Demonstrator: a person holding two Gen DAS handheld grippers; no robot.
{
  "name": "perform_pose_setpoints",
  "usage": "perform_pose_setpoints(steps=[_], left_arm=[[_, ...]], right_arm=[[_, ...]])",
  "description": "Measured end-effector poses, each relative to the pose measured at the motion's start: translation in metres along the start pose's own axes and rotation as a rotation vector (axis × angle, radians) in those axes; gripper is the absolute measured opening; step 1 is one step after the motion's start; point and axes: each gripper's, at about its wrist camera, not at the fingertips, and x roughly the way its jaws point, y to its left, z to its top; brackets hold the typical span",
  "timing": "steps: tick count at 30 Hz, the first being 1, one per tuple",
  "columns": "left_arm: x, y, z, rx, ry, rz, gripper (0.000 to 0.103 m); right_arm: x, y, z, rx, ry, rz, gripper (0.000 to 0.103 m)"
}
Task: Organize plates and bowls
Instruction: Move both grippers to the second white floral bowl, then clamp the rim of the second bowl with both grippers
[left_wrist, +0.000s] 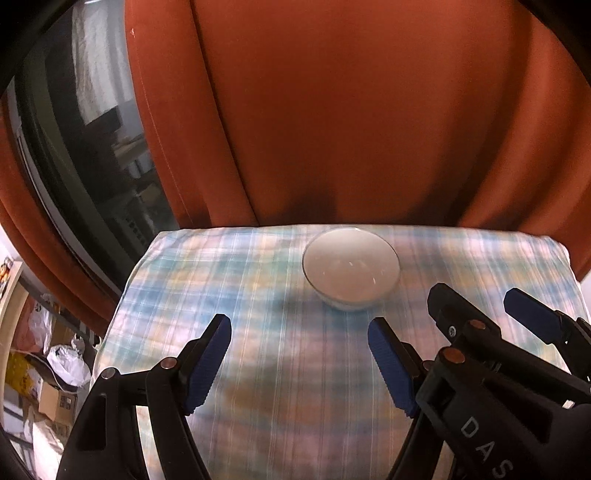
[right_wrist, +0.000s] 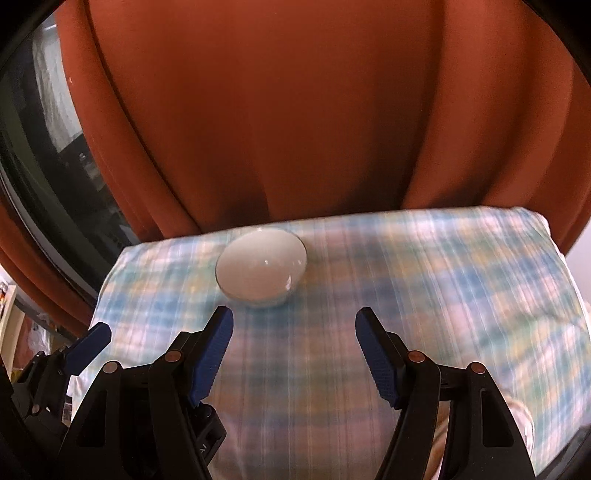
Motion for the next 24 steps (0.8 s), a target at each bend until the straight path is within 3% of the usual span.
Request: perform_pose_setpoints(steps=[10, 15, 24], left_arm=[[0.046, -0.014, 0.033, -0.061, 0.027, 0.067, 0.078], [0.073, -0.018, 0.044, -0.062, 0.021, 0.154, 0.072], [0.117, -0.019, 0.054, -0.043, 0.043, 0.167, 0.064]], right_arm=[[0.052, -0.001, 0.043, -0.044, 0.026, 0.037, 0.072], [0.086, -0.001, 0.057, -0.069, 0.04, 0.056, 0.072], [0.141, -0.002, 0.07, -0.067, 0.07, 0.065, 0.072]])
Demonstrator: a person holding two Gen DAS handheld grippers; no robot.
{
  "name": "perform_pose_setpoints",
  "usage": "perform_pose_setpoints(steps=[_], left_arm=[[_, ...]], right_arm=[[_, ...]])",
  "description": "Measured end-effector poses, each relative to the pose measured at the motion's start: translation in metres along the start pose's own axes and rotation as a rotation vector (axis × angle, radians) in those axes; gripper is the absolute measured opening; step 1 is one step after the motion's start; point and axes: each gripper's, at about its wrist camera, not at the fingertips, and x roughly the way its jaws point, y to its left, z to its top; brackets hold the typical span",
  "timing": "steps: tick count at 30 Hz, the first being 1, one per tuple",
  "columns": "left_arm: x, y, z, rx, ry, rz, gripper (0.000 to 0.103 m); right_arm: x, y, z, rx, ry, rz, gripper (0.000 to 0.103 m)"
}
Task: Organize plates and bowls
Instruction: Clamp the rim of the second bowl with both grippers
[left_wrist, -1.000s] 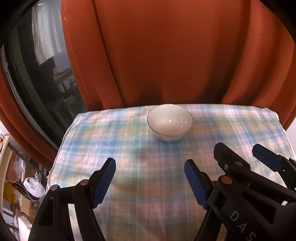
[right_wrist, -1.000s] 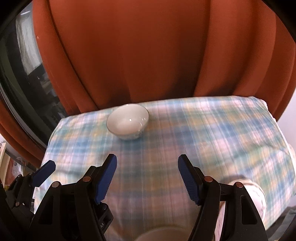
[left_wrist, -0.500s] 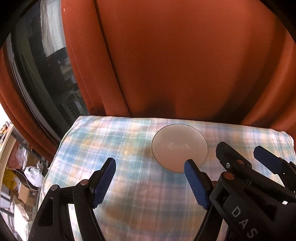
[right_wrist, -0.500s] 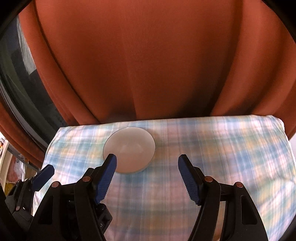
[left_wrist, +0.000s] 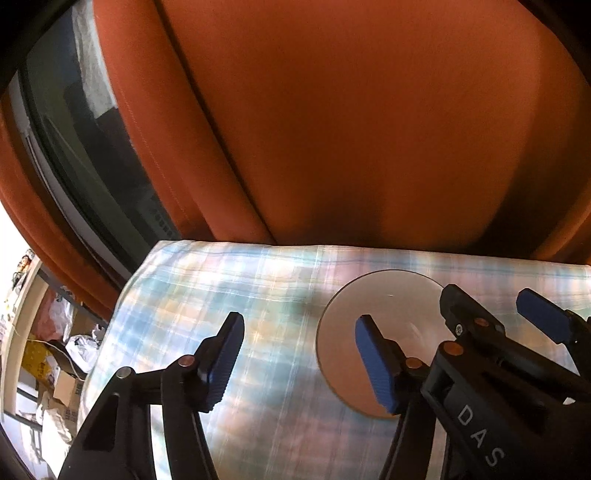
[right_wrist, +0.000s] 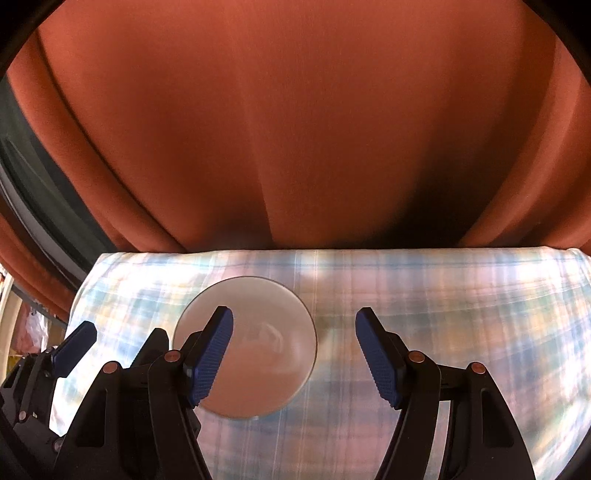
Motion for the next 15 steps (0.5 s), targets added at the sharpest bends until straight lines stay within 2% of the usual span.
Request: perform_pose_setpoints(steps=[3, 4, 6, 8, 11, 15], left_arm=[[0.015, -0.002, 0.002, 0.001, 0.018, -0.014, 0.059], [0.019, -0.002, 0.002, 0.003, 0.024, -0.018, 0.055], [0.027, -0.003, 0.002, 0.003, 0.036, -0.032, 0.051], [0.035, -0.003, 0.001, -0.007, 0.051, -0.045, 0.045], [0.048, -0.007, -0.001, -0.017, 0.08, -0.059, 0.038], [0.059, -0.009, -0.004, -0.023, 0.101, -0.056, 0.03]], right_arm=[[0.015, 0.0, 0.003, -0.003, 0.01, -0.007, 0.071], [0.02, 0.0, 0.003, -0.004, 0.015, -0.009, 0.069], [0.029, 0.001, 0.003, -0.008, 0.029, -0.011, 0.061], [0.038, 0.0, 0.002, -0.004, 0.04, -0.015, 0.058], [0.049, -0.001, 0.001, -0.001, 0.063, -0.01, 0.045], [0.06, 0.0, -0.001, -0.011, 0.081, -0.004, 0.035]])
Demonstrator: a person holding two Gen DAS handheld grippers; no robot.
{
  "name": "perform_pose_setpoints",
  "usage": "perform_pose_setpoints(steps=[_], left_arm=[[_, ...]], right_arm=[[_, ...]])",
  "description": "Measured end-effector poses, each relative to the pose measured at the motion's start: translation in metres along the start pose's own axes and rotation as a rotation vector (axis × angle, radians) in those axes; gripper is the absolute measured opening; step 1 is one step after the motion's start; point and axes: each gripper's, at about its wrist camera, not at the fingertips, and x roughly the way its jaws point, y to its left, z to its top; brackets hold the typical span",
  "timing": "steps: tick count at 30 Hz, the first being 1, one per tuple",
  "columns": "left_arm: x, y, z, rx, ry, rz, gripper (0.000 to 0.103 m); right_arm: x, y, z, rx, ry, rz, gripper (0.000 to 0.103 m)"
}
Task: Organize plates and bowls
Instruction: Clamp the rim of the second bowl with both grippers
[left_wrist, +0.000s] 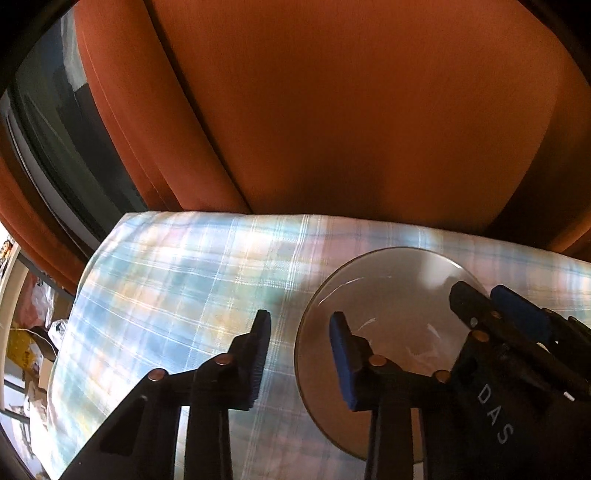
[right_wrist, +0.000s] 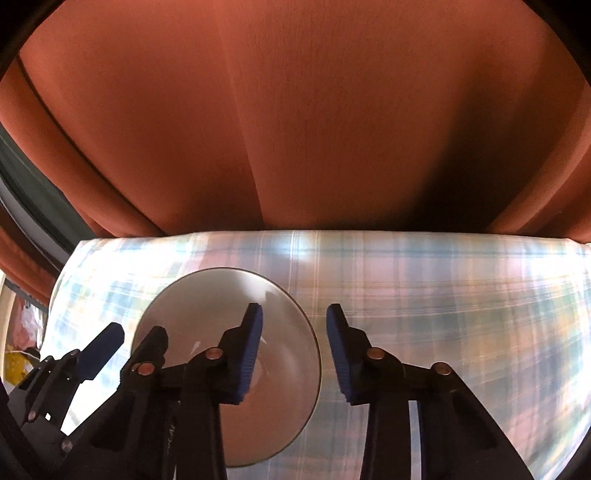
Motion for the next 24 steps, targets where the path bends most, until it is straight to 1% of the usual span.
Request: perform_pose_setpoints(steps=[2, 4, 6, 7, 14, 21, 24], left_arm=[[0.005, 0.0, 0.0, -0.01, 0.011, 0.0, 0.026], [0.007, 0.0, 0.0, -0.013, 0.011, -0.002, 0.022], [0.007, -0.001, 0.001, -0.017, 0.008, -0.012, 0.019], [0.008, -0.002, 0.001, -0.017, 0.011, -0.019, 0.018], [0.007, -0.003, -0.002, -0.015, 0.011, -0.003, 0.019], [0.0, -0.01, -0.009, 0.006, 0.013, -0.017, 0.019], [-0.009, -0.015, -0.012, 0.018, 0.001, -0.028, 0.019]], right_arm=[[0.006, 0.0, 0.0, 0.001, 0.006, 0.002, 0.031], [0.011, -0.001, 0.0, 0.011, 0.016, 0.017, 0.031], [0.013, -0.004, 0.0, 0.021, 0.014, 0.022, 0.025], [0.014, -0.006, 0.001, 0.027, 0.016, 0.03, 0.024], [0.011, -0.008, -0.001, 0.016, 0.011, 0.047, 0.023], [0.004, -0.012, -0.008, 0.02, 0.022, 0.037, 0.023], [-0.004, -0.018, -0.012, 0.032, 0.02, 0.027, 0.023]])
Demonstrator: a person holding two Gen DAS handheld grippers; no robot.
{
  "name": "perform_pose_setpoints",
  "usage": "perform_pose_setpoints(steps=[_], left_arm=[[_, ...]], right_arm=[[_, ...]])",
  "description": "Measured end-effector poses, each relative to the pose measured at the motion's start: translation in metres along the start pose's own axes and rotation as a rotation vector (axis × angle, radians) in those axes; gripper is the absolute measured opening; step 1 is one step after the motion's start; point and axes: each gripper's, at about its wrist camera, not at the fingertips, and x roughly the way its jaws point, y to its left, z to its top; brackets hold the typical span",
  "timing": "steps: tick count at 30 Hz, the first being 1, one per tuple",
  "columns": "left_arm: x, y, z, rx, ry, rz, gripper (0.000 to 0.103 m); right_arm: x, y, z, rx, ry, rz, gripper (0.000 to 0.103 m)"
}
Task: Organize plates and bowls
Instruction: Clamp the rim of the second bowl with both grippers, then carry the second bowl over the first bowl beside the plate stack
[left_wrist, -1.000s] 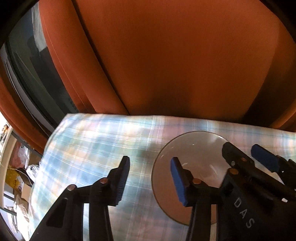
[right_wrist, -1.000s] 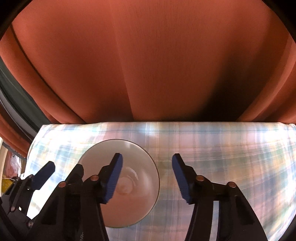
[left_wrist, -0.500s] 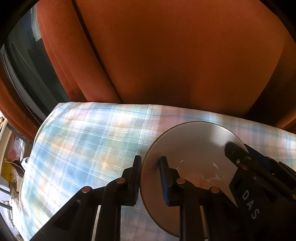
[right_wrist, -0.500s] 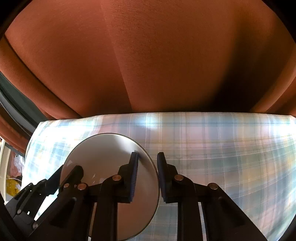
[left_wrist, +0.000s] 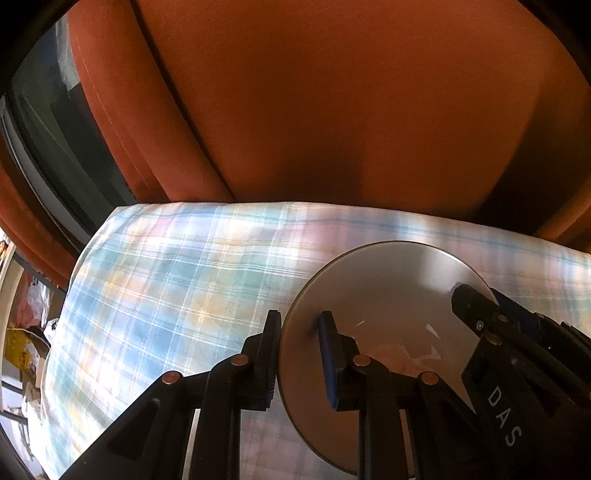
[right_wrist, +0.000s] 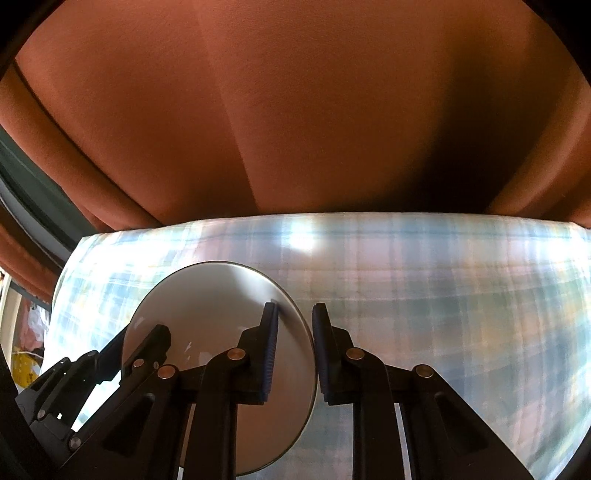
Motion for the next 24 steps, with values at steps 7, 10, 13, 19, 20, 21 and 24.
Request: perform_pose_setpoints(steps=[7, 10, 13, 19, 20, 21, 24], left_arm=[[-0.036, -0.003, -0.005, 0.028, -0.038, -0.034, 0.019], [-0.051, 0.002, -0.006, 0.024, -0.055, -0.055, 0.019], [-0.07, 0.012, -0.01, 0.023, -0.073, -0.081, 0.019], [-0.104, 0.036, -0.016, 0.015, -0.102, -0.109, 0.019], [-0.108, 0.039, -0.016, 0.012, -0.107, -0.11, 0.019], [-0.113, 0.042, -0.018, 0.011, -0.114, -0.111, 0.019], [-0.131, 0.055, -0.023, 0.005, -0.134, -0.114, 0.019]], right_arm=[[-0.035, -0.008, -0.009, 0.032, -0.028, -0.027, 0.023], [-0.052, -0.003, -0.01, 0.04, -0.044, -0.04, 0.023], [-0.075, 0.004, -0.014, 0.041, -0.068, -0.06, 0.023], [-0.117, 0.025, -0.024, 0.036, -0.105, -0.09, 0.023], [-0.121, 0.029, -0.024, 0.033, -0.111, -0.092, 0.023], [-0.127, 0.033, -0.025, 0.031, -0.118, -0.093, 0.023], [-0.145, 0.044, -0.031, 0.023, -0.138, -0.094, 0.023]])
